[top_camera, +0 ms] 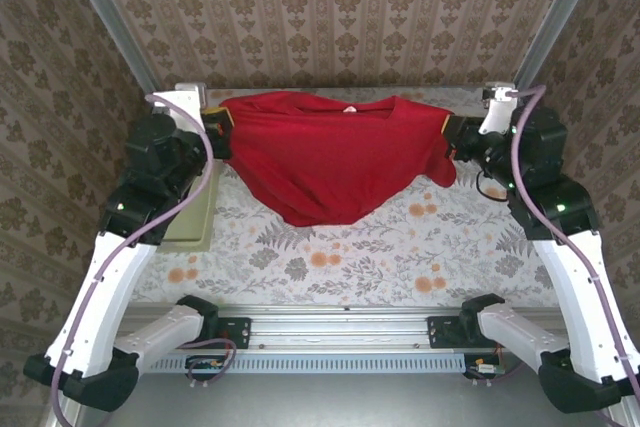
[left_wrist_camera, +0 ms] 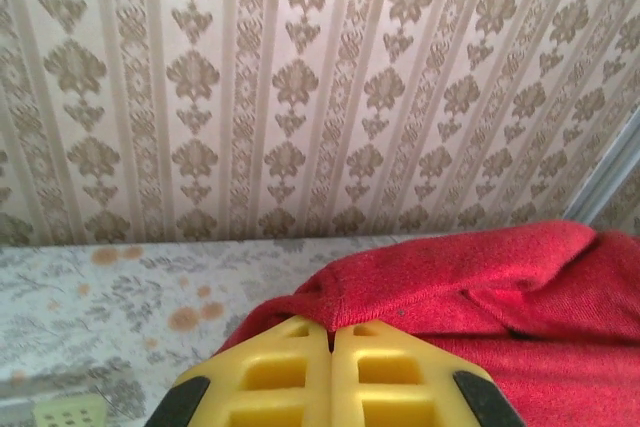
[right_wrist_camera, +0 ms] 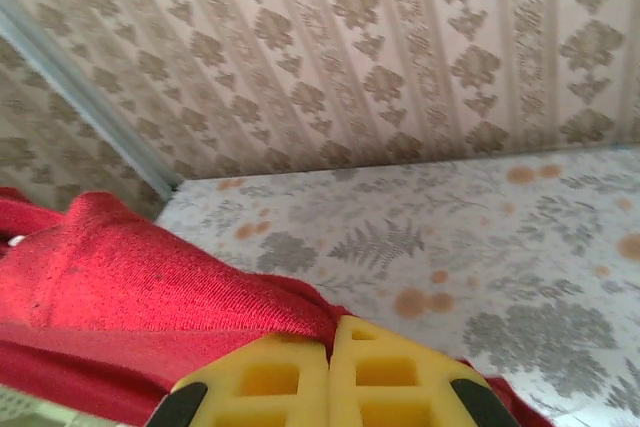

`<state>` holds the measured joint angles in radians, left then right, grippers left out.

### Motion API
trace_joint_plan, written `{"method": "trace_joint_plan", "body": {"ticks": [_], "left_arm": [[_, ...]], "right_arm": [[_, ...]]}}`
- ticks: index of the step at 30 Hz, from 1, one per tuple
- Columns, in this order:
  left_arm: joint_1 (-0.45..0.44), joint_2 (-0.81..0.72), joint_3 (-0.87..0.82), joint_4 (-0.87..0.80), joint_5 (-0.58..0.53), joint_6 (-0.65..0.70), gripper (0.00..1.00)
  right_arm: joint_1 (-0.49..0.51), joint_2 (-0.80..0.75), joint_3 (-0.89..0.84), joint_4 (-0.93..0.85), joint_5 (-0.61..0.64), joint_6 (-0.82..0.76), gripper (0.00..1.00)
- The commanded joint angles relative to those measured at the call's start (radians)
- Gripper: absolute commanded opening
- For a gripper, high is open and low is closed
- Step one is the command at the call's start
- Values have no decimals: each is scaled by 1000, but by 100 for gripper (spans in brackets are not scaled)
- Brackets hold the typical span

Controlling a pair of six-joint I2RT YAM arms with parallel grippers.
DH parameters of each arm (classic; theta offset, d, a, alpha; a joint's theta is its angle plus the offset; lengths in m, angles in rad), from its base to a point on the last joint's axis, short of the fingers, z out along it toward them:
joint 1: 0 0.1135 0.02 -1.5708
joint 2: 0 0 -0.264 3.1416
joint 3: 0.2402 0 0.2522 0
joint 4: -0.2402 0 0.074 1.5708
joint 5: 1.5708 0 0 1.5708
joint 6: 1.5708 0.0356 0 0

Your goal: Fold the inside-out t-shirt

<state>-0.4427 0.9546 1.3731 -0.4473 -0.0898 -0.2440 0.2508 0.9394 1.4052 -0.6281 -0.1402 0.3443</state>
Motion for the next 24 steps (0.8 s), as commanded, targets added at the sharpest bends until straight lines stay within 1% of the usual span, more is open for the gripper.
{"method": "trace_joint_plan", "body": {"ticks": [1, 4, 7, 10, 11, 14, 17, 20, 22, 24], "left_arm": [[13, -4, 96, 35, -42, 71, 0], [14, 41, 186, 45, -29, 99, 0], [14, 107, 289, 54, -12, 107, 0], [14, 199, 407, 45, 42, 104, 0], [14, 233, 440, 42, 65, 99, 0], [12, 363, 544, 24, 147, 76, 0], [-5, 543, 657, -26, 233, 65, 0], [-65, 750, 764, -81, 295, 57, 0], [-95, 900, 839, -115, 337, 55, 0], [-129, 1051, 920, -149, 342, 56, 0]], "right_arm": [[113, -19, 19, 36, -4, -23, 0], [273, -15, 14, 47, 70, -71, 0], [392, -18, -27, 88, 103, -85, 0], [485, -13, -77, 134, 147, -78, 0], [501, -13, -95, 137, 173, -61, 0], [507, -28, -186, 151, 250, 32, 0], [504, -80, -326, 158, 376, 152, 0], [490, -140, -470, 147, 466, 318, 0], [479, -175, -560, 145, 481, 410, 0], [471, -213, -628, 117, 516, 495, 0]]}}
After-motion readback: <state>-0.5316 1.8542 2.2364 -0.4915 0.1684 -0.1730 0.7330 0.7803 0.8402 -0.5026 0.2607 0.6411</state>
